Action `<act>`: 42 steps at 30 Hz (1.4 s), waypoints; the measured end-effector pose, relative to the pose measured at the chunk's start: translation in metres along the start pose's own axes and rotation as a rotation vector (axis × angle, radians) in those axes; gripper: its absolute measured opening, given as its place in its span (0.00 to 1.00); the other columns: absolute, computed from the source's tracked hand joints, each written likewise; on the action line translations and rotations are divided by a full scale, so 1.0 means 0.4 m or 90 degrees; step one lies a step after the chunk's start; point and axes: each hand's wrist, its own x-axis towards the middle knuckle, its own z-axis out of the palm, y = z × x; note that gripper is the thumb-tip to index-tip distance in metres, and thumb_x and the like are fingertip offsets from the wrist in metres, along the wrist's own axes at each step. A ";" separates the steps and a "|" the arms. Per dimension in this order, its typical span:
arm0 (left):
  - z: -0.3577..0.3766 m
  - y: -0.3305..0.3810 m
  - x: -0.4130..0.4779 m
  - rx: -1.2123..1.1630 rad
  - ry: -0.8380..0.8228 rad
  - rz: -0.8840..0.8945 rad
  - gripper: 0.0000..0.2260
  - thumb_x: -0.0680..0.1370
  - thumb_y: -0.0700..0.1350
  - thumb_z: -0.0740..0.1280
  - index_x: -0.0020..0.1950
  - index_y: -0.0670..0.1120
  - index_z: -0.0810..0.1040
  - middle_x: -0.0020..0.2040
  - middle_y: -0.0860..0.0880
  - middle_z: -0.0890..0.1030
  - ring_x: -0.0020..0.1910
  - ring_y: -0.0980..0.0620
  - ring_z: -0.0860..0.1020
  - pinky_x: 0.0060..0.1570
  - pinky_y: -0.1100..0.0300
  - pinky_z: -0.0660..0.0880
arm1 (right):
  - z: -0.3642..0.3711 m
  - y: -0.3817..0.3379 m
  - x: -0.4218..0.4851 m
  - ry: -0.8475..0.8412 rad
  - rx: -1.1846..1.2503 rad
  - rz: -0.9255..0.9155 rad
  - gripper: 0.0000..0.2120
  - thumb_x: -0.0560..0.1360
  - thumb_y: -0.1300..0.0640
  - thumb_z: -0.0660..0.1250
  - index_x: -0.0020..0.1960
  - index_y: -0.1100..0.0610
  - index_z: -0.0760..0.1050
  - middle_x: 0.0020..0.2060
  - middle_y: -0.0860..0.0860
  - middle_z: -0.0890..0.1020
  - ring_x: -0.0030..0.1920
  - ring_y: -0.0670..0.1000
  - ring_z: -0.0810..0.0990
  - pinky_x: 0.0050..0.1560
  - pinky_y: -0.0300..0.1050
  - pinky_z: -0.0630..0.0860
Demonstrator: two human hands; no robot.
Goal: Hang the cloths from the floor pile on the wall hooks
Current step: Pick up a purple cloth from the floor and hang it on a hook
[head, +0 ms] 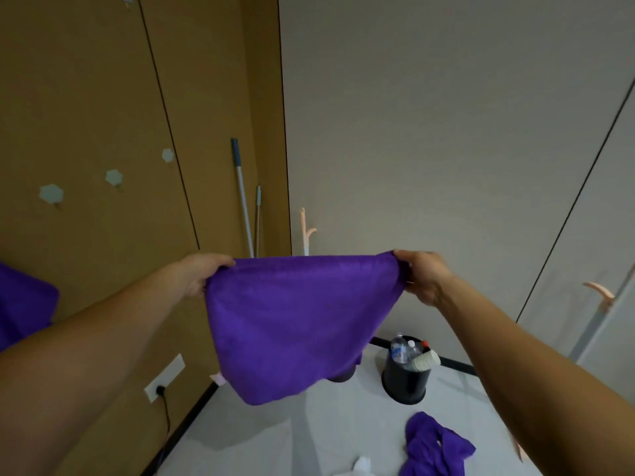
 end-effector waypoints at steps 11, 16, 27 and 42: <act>0.034 0.069 -0.009 -0.219 0.010 0.054 0.12 0.80 0.47 0.55 0.40 0.47 0.72 0.32 0.49 0.77 0.34 0.51 0.73 0.34 0.57 0.69 | -0.016 -0.073 -0.003 0.053 -0.050 -0.090 0.06 0.78 0.59 0.65 0.42 0.58 0.74 0.37 0.52 0.77 0.36 0.49 0.75 0.41 0.47 0.74; 0.052 0.078 -0.002 -0.280 0.028 0.091 0.08 0.81 0.45 0.60 0.44 0.46 0.74 0.39 0.49 0.75 0.36 0.53 0.74 0.31 0.59 0.74 | -0.041 -0.069 0.014 0.072 -0.120 -0.108 0.07 0.79 0.58 0.64 0.43 0.58 0.72 0.37 0.53 0.75 0.36 0.50 0.72 0.37 0.46 0.72; 0.091 0.067 -0.036 -0.390 0.026 0.111 0.07 0.70 0.35 0.56 0.34 0.46 0.66 0.29 0.50 0.68 0.23 0.54 0.67 0.25 0.64 0.68 | -0.073 -0.054 0.040 0.109 -0.258 -0.095 0.09 0.78 0.55 0.66 0.45 0.62 0.74 0.37 0.55 0.73 0.31 0.51 0.67 0.31 0.44 0.64; 0.040 0.046 0.004 -0.312 0.113 0.230 0.14 0.78 0.35 0.62 0.62 0.44 0.77 0.44 0.48 0.80 0.38 0.56 0.76 0.37 0.64 0.72 | -0.034 -0.073 0.062 0.140 -0.119 -0.182 0.08 0.76 0.61 0.67 0.55 0.60 0.78 0.46 0.56 0.81 0.39 0.50 0.77 0.41 0.45 0.75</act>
